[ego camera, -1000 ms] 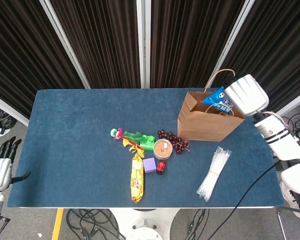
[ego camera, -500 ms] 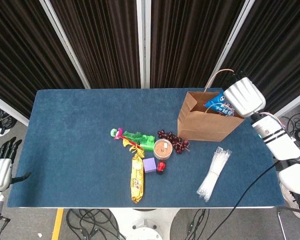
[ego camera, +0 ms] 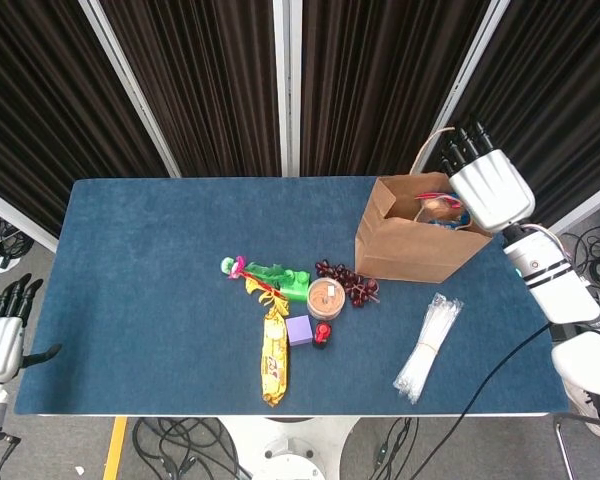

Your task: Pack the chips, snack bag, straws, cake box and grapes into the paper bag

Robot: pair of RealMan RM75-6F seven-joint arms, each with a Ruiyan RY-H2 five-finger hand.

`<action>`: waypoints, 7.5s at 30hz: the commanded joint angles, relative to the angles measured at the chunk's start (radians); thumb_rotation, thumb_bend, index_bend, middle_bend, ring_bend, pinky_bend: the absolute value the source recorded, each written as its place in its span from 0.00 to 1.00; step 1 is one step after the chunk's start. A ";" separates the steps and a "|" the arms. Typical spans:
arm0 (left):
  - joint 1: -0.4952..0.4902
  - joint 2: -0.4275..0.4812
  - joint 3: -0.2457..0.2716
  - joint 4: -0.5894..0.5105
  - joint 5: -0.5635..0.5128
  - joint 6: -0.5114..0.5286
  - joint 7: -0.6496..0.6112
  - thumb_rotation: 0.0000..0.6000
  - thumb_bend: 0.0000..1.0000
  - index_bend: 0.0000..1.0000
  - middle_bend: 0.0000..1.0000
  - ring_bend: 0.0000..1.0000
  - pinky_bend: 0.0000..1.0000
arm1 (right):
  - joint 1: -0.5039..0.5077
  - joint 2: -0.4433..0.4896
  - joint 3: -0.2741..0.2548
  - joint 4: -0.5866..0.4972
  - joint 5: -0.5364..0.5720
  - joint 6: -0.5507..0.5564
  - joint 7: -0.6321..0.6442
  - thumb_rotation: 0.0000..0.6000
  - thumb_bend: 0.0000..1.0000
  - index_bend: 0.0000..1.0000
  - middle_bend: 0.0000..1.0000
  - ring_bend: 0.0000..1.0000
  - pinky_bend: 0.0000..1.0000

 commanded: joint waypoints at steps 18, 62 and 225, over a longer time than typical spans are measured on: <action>-0.002 0.010 -0.003 -0.031 0.004 0.009 0.012 1.00 0.09 0.05 0.01 0.00 0.16 | -0.005 0.030 0.254 -0.319 0.098 0.237 0.287 1.00 0.00 0.22 0.17 0.01 0.06; 0.006 -0.010 0.008 -0.028 0.008 0.024 0.056 1.00 0.09 0.05 0.01 0.00 0.14 | -0.236 0.070 -0.305 -0.247 -0.468 -0.234 0.655 1.00 0.00 0.17 0.14 0.03 0.14; 0.001 -0.019 0.012 0.001 0.038 0.032 -0.023 1.00 0.09 0.05 0.01 0.00 0.12 | 0.107 0.000 0.067 -0.206 0.422 0.017 -0.254 1.00 0.00 0.38 0.31 0.13 0.19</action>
